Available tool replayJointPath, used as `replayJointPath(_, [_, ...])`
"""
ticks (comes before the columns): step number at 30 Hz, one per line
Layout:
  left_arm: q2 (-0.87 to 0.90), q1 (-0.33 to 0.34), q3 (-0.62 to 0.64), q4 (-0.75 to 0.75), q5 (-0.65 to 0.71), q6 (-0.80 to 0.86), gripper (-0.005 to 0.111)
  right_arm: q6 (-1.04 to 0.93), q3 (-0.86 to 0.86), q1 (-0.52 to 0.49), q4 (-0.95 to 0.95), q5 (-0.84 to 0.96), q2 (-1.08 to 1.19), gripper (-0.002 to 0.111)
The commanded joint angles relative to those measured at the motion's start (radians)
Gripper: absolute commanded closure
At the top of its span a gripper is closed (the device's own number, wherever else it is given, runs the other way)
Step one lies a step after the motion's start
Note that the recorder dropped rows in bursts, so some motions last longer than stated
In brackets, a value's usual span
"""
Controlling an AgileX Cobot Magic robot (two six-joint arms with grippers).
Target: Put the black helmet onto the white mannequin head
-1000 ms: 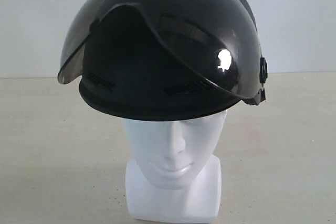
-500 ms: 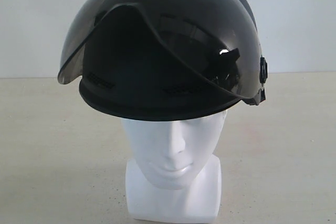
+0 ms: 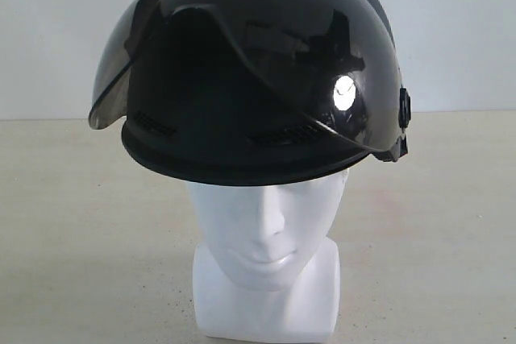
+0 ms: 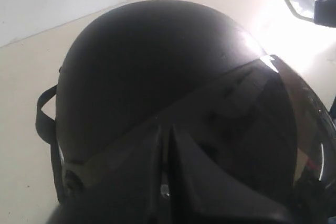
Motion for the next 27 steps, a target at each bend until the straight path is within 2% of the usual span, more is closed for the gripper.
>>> replayJointPath(1, [0.022,0.046,-0.007,-0.133,0.007,0.109,0.102,-0.068,-0.007,-0.001,0.089,0.013,0.038,0.108])
replayJointPath(4, [0.068,0.062,-0.007,-0.169,0.011,0.138,0.102,-0.141,-0.007,-0.001,0.206,0.047,0.080,0.108])
replayJointPath(7, [0.117,0.062,-0.007,-0.209,0.015,0.164,0.102,-0.155,-0.007,0.006,0.222,0.052,0.098,0.108])
replayJointPath(9, [0.145,0.062,-0.007,-0.231,0.030,0.206,0.102,-0.159,-0.007,0.061,0.220,0.035,0.124,0.108])
replayJointPath(14, [0.165,0.062,-0.007,-0.229,0.099,0.238,0.102,-0.173,-0.007,0.149,0.172,0.007,0.149,0.108])
replayJointPath(18, [0.165,0.062,-0.007,-0.212,0.121,0.238,0.102,-0.121,-0.007,0.149,0.066,0.016,0.149,0.108])
replayJointPath(27, [0.165,0.062,-0.007,-0.212,0.118,0.238,0.102,-0.123,-0.007,0.149,0.040,0.015,0.149,0.108])
